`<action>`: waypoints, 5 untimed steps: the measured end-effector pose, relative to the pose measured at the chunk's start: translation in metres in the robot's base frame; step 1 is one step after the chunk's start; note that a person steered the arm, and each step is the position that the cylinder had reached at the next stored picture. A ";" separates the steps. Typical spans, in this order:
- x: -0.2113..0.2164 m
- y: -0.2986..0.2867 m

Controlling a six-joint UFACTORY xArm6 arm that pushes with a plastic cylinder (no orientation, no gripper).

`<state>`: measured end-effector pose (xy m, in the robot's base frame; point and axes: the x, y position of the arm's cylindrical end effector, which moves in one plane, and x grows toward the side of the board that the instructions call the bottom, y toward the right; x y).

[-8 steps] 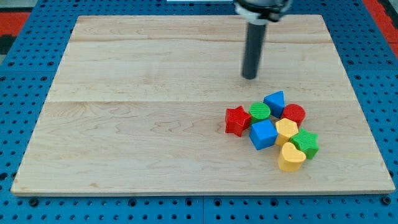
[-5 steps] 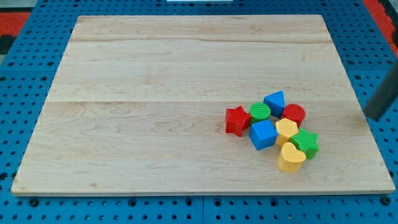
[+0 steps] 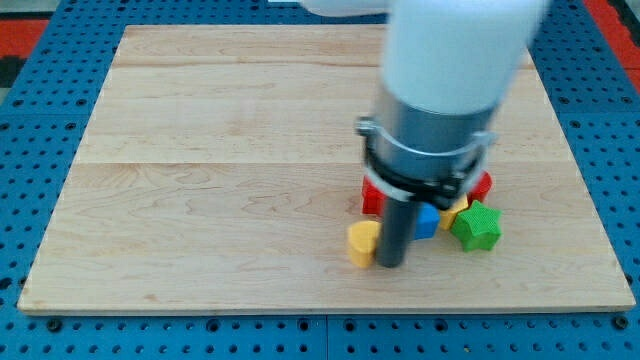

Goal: Push the yellow heart towrads the left side of the board

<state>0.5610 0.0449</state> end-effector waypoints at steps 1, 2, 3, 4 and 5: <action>-0.023 -0.060; -0.047 -0.091; -0.022 -0.056; 0.028 0.010; 0.014 0.086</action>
<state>0.5751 0.1307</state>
